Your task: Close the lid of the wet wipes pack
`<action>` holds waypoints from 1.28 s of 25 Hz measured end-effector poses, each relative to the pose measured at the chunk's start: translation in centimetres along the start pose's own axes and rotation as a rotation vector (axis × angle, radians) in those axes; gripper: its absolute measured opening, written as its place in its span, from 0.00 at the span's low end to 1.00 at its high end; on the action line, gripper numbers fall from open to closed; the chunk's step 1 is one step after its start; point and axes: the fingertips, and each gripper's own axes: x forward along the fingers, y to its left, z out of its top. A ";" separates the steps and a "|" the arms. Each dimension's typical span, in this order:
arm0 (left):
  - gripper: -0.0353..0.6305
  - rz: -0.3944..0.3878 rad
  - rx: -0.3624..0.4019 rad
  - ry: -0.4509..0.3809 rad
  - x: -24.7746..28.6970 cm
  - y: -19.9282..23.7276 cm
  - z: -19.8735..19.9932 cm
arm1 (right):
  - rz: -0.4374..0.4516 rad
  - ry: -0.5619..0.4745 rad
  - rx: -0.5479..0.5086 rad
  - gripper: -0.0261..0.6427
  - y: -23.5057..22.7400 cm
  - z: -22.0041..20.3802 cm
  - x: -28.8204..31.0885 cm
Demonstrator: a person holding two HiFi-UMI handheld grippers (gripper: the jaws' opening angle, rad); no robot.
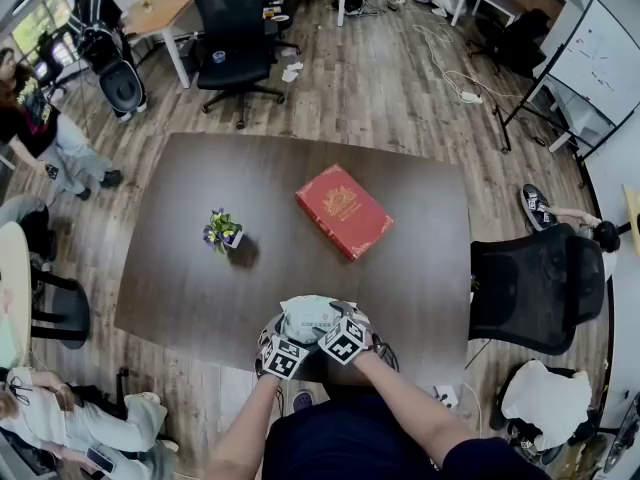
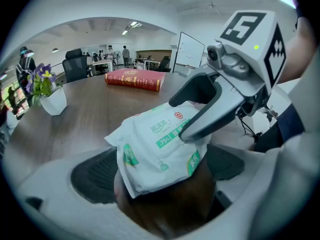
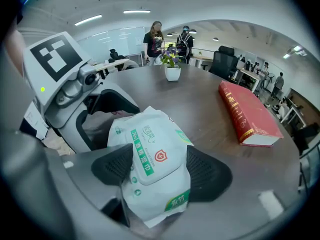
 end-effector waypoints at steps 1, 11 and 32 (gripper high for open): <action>0.89 0.003 -0.008 -0.013 -0.6 -0.1 -0.1 | -0.003 -0.003 0.004 0.56 0.0 -0.1 -0.1; 0.90 0.092 -0.048 -0.160 -8.8 -0.4 1.7 | -0.037 -0.046 0.077 0.56 0.2 -0.5 -0.3; 0.90 0.113 0.048 -0.266 -18.9 -4.6 3.7 | -0.094 -0.048 0.199 0.59 -0.3 -1.4 -1.3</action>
